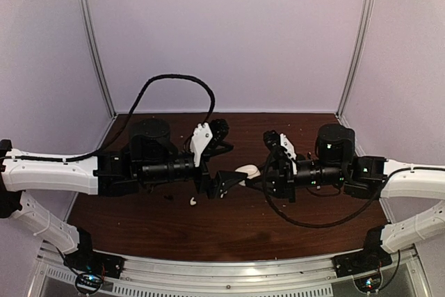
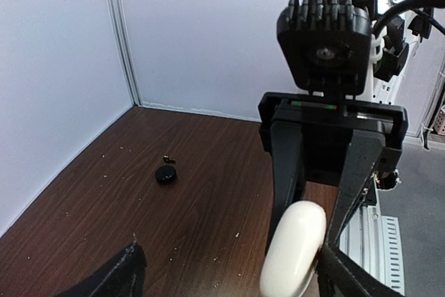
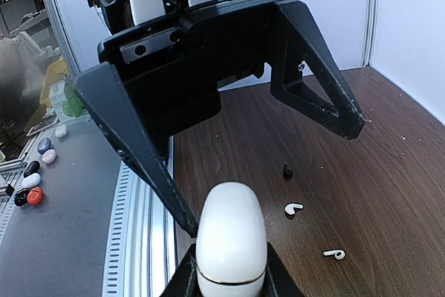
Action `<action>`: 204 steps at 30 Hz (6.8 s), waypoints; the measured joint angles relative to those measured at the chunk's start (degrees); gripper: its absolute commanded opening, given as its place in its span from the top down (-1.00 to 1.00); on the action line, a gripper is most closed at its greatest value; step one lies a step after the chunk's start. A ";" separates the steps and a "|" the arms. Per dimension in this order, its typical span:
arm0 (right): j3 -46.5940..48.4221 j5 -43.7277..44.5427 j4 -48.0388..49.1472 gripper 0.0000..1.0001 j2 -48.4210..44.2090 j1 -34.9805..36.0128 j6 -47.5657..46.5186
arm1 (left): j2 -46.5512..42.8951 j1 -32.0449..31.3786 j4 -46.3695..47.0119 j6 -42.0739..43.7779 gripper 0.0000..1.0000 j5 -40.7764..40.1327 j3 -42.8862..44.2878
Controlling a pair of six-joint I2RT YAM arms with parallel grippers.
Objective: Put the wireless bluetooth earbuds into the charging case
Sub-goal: Open the charging case, then pick up the right earbud from the center of the board, then place the right earbud at the center of the board, then pick up the right earbud from the center of the board.
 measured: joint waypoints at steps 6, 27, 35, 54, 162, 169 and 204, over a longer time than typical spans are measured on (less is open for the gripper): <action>0.00 0.57 -1.01 1.00 0.00 0.04 -1.20 | -1.05 1.29 0.07 -0.83 -0.66 0.31 0.00; 0.00 -0.31 -0.98 1.00 0.00 0.59 -1.49 | -1.60 3.10 -2.36 5.07 -0.44 10.19 -1.42; 0.00 -0.26 -1.20 1.00 0.00 0.48 -1.49 | 0.31 2.75 -3.02 4.81 -0.28 10.71 -0.83; 0.00 -2.40 -1.03 1.00 0.09 0.61 -2.54 | -1.95 6.43 -0.79 0.66 -0.23 6.95 -0.87; -12.57 0.13 5.90 1.00 -12.96 0.15 3.34 | 34.53 2.40 -62.82 -4.68 0.34 -3.89 20.13; -12.52 0.15 4.87 1.00 -12.96 0.17 3.30 | 35.36 2.40 -64.24 -5.99 0.39 -4.50 21.64; -12.74 0.24 9.68 1.00 -13.49 0.28 -3.13 | 16.15 4.44 -46.31 -8.79 0.68 -18.82 13.84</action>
